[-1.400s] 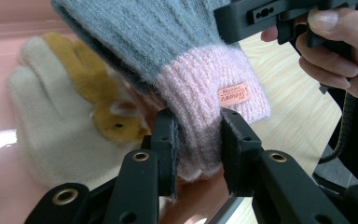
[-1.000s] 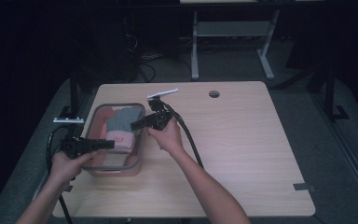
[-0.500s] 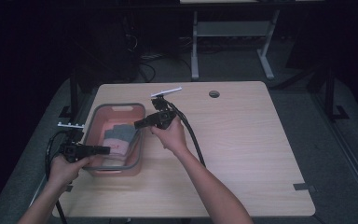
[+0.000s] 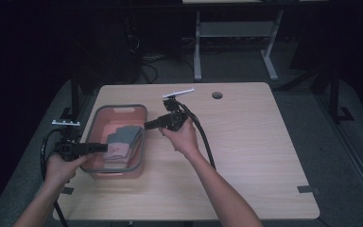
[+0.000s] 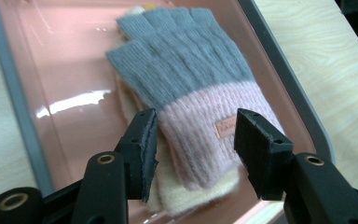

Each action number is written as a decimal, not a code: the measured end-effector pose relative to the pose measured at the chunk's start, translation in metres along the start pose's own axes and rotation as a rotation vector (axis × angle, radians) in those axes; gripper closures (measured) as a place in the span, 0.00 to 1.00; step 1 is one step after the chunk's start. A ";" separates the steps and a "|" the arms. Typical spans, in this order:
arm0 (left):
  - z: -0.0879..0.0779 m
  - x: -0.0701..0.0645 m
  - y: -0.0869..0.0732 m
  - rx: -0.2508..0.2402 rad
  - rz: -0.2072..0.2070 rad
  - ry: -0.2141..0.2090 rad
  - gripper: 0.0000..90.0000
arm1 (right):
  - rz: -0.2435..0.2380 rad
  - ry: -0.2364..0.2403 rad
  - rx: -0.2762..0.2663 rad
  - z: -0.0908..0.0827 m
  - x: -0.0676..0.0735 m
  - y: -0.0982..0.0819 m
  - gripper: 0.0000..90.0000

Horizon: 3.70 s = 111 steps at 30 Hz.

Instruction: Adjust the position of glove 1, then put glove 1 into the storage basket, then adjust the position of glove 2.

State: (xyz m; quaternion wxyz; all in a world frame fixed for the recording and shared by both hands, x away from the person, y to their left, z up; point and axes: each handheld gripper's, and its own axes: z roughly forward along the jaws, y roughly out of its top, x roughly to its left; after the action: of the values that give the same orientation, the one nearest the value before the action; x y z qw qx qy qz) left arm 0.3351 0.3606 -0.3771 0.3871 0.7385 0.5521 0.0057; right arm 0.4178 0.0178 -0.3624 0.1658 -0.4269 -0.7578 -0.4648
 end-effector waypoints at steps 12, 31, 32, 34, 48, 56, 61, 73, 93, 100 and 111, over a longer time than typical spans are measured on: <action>0.001 -0.021 0.011 -0.049 0.047 -0.017 0.53 | 0.040 -0.016 -0.037 -0.029 -0.014 -0.014 0.75; 0.004 -0.032 0.018 -0.071 0.068 -0.027 0.45 | 0.073 -0.052 -0.062 -0.058 -0.033 -0.026 0.69; 0.004 -0.032 0.018 -0.070 0.069 -0.030 0.45 | 0.074 -0.051 -0.065 -0.059 -0.033 -0.027 0.68; 0.005 -0.034 0.019 -0.073 0.068 -0.033 0.44 | 0.075 -0.051 -0.063 -0.060 -0.034 -0.027 0.68; 0.010 -0.045 0.023 -0.074 0.086 -0.060 0.40 | 0.092 -0.074 -0.073 -0.071 -0.044 -0.036 0.63; 0.015 -0.057 0.025 -0.075 0.100 -0.078 0.39 | 0.107 -0.080 -0.084 -0.080 -0.049 -0.045 0.62; 0.018 -0.061 0.026 -0.067 0.109 -0.086 0.39 | 0.115 -0.088 -0.093 -0.088 -0.052 -0.050 0.62; 0.023 -0.070 0.031 -0.061 0.128 -0.098 0.38 | 0.126 -0.103 -0.108 -0.101 -0.058 -0.055 0.61; 0.042 -0.101 0.039 -0.038 0.181 -0.139 0.36 | 0.159 -0.133 -0.137 -0.125 -0.072 -0.070 0.59; 0.048 -0.108 0.040 -0.035 0.189 -0.153 0.36 | 0.178 -0.140 -0.148 -0.131 -0.078 -0.077 0.59; 0.063 -0.123 0.041 -0.011 0.216 -0.177 0.35 | 0.199 -0.152 -0.159 -0.140 -0.088 -0.088 0.58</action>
State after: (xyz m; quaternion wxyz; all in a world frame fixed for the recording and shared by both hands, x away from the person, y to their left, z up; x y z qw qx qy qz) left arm 0.3481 0.2203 -0.3460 0.4352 0.7891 0.4332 -0.0148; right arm 0.3781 -0.1621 -0.3967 0.1191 -0.5457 -0.6827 -0.4711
